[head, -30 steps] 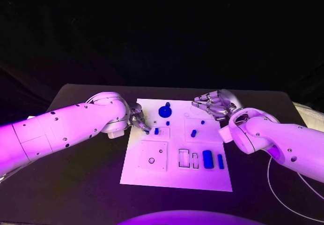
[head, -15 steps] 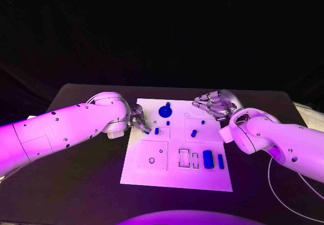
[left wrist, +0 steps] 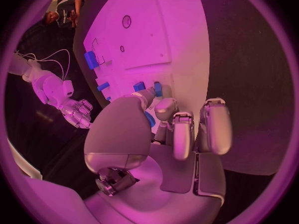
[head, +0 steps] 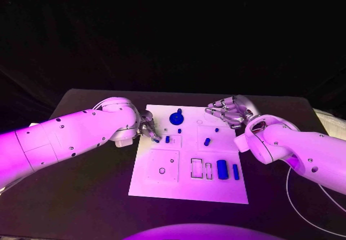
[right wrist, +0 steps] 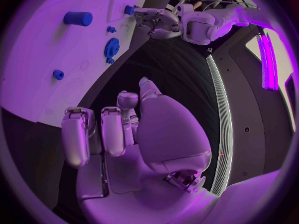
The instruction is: Assemble the parts on the task board
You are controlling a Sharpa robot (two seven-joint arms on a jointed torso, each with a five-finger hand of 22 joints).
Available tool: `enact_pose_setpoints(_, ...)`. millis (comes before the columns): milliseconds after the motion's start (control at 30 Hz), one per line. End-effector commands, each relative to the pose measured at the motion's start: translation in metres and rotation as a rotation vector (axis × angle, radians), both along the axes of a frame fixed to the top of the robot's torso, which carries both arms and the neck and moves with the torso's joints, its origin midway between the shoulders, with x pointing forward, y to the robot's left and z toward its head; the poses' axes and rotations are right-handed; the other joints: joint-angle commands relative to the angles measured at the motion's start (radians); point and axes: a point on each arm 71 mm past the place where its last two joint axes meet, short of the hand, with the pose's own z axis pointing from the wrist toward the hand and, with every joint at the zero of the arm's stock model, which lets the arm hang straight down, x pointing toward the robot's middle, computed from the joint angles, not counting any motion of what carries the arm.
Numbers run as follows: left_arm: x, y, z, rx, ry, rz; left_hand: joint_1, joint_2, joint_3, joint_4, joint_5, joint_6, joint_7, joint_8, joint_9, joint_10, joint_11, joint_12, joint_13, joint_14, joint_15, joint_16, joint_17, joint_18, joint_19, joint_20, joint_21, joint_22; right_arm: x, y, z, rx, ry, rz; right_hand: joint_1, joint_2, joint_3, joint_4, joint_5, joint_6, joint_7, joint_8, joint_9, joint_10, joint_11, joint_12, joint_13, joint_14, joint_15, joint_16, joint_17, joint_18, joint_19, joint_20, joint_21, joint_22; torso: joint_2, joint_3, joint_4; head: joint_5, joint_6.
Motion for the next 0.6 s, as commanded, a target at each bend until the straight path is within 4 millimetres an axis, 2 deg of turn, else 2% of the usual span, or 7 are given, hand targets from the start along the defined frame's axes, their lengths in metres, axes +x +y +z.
enact_pose_setpoints(33,-0.0039,-0.0043,-0.007,0.018,0.048,-0.023,-0.038,-0.006,0.005,0.0,0.001,0.017,-0.01,0.004,-0.002,0.006,0.001,0.003,-0.002,0.105,0.001,0.003,0.263,0.005,0.009,0.0,-0.004,0.1,-0.0007,0.0015,-0.0003,-0.003,0.002,0.018,0.0,0.01,-0.008,0.0,0.005,0.007,0.001,-0.003,0.001,-0.005,-0.001,0.0,0.0,0.04,-0.003,-0.005,0.0,0.008,-0.008,-0.001,-0.005,0.03,0.0,0.0,-0.001,-0.001,-0.001)
enact_pose_setpoints(267,-0.0019,-0.0059,-0.0089,0.044,0.052,-0.026,-0.094,-0.018,-0.043,0.028,0.001,0.026,-0.013,0.01,-0.004,0.009,-0.001,0.009,0.002,0.105,-0.002,0.003,0.263,0.004,0.013,-0.003,0.001,0.106,-0.0009,0.0014,-0.0001,-0.004,0.002,0.02,0.0,0.01,-0.008,0.0,0.005,0.007,0.001,-0.003,0.001,-0.005,-0.001,0.0,0.0,0.04,-0.003,-0.005,0.0,0.008,-0.008,-0.001,-0.005,0.03,0.0,0.001,-0.0002,-0.004,-0.002)
enact_pose_setpoints(600,-0.0013,-0.0075,-0.0092,0.056,0.049,-0.03,-0.113,-0.027,-0.077,0.033,0.001,0.035,-0.016,0.013,-0.006,0.015,-0.004,0.017,0.011,0.105,-0.004,0.003,0.263,0.003,0.016,-0.005,0.004,0.111,-0.0009,0.0014,-0.0002,-0.004,0.002,0.021,0.0,0.01,-0.008,0.0,0.005,0.007,0.001,-0.003,0.001,-0.005,-0.001,0.0,0.0,0.04,-0.003,-0.005,0.0,0.008,-0.008,-0.001,-0.005,0.03,0.0,0.0006,0.0001,-0.007,-0.004)
